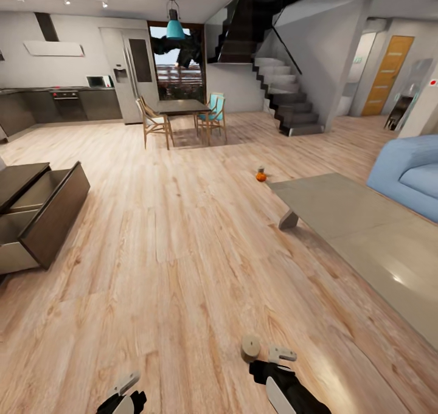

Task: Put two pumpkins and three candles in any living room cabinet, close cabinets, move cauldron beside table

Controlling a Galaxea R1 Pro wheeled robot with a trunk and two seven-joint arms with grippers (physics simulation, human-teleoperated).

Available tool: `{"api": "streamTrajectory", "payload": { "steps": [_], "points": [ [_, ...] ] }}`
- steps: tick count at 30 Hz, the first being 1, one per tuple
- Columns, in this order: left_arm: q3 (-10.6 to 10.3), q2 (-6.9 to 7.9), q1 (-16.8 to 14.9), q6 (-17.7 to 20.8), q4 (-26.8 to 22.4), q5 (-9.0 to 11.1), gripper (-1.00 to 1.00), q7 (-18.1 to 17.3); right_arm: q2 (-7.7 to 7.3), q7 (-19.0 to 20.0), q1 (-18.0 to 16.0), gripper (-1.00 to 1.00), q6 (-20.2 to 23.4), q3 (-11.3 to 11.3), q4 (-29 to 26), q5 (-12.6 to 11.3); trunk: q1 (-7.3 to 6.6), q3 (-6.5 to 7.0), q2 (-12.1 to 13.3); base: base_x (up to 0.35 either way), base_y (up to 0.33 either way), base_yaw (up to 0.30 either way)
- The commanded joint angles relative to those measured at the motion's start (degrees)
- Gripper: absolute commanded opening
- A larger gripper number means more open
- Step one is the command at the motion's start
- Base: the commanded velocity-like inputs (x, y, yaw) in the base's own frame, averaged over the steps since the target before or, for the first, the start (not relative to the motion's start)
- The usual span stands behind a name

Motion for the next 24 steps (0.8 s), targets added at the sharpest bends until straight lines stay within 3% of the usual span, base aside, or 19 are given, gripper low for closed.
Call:
{"api": "streamTrajectory", "payload": {
  "steps": [1, 18, 24],
  "points": [
    [0.37, -0.12, -0.01, 0.29, -0.16, 0.10, 1.00, 0.21, -0.06, -0.48, -0.02, 1.00, 0.19, 0.33, -0.11, -0.48, -0.01, -0.05, -0.02, 0.000, -0.213, 0.239],
    [0.37, -0.24, -0.01, 0.27, -0.16, 0.09, 1.00, 0.21, -0.39, -0.48, -0.02, 1.00, 0.19, 0.33, -0.11, -0.55, -0.01, -0.19, -0.02, 0.000, -0.087, 0.269],
    [0.37, -0.30, -0.01, 0.27, -0.16, 0.09, 1.00, 0.21, -0.58, -0.48, -0.02, 1.00, 0.19, 0.33, 0.53, -0.56, -0.01, -0.21, -0.02, 0.000, -0.003, 0.029]
  ]
}}
